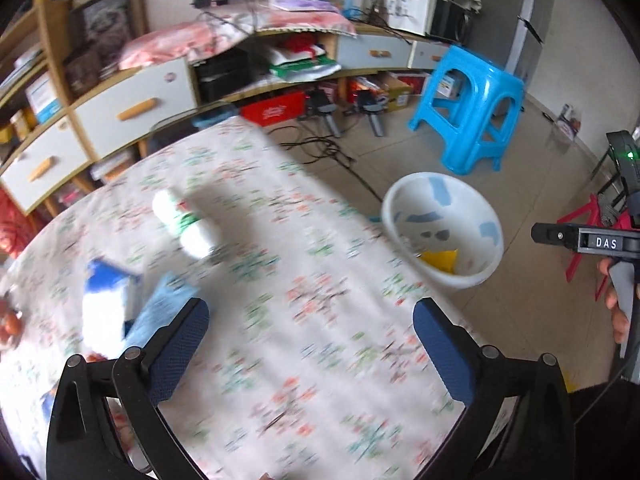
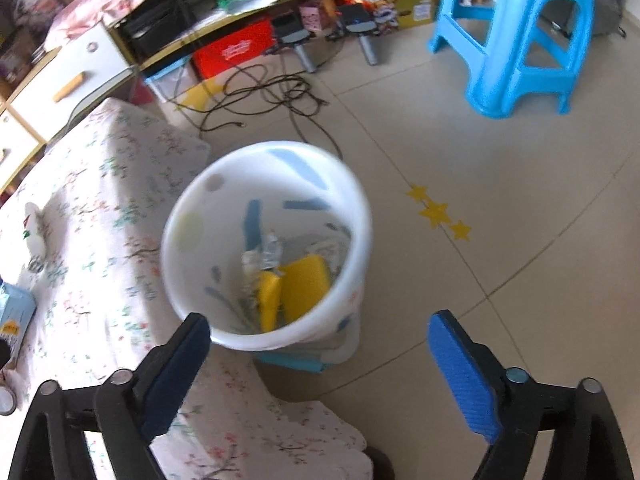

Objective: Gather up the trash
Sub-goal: 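Move the left gripper back to the table and grasp the blue almond box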

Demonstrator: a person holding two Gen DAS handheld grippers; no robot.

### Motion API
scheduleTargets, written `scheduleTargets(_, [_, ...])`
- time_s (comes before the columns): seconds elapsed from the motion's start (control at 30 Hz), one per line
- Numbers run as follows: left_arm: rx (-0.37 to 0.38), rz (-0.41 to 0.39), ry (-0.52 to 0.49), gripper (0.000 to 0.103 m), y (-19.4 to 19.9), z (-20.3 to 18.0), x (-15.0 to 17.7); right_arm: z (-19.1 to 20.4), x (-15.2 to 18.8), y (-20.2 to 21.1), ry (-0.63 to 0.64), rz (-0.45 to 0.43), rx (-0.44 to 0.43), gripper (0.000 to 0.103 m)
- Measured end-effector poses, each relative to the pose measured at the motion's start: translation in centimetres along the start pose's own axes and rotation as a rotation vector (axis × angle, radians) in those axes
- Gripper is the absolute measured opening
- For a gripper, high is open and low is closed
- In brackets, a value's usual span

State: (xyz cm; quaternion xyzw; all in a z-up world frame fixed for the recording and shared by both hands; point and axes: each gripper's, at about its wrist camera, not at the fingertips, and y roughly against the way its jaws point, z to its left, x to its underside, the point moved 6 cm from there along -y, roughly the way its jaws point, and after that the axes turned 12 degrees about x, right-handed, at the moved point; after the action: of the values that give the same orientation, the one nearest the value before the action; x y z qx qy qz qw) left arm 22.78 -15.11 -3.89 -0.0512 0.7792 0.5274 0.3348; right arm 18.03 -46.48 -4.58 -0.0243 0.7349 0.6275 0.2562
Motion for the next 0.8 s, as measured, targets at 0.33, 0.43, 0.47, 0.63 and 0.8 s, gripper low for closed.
scheduleTargets(0.33, [-0.098,-0.020,0.140,0.103,6.1,9.1,5.3,8.9,1.8,1.3,0.186,-0.034,-0.002,0.101])
scheduleTargets(0.43, [-0.118,-0.024,0.213,0.103,7.2,12.0,6.7,11.0,2.3,1.6,0.219,-0.035,-0.017,0.102])
scheduleTargets(0.47, [-0.125,-0.024,0.242,0.103,7.6,13.0,7.2,11.7,2.5,1.6,0.227,-0.033,-0.023,0.102])
scheduleTargets(0.63, [-0.184,-0.019,0.380,0.103,9.5,18.0,9.8,15.0,3.2,1.6,0.277,-0.023,-0.041,0.102])
scheduleTargets(0.8, [-0.225,0.022,0.532,0.103,10.1,22.1,12.8,18.2,3.6,1.4,0.334,-0.034,-0.041,0.102])
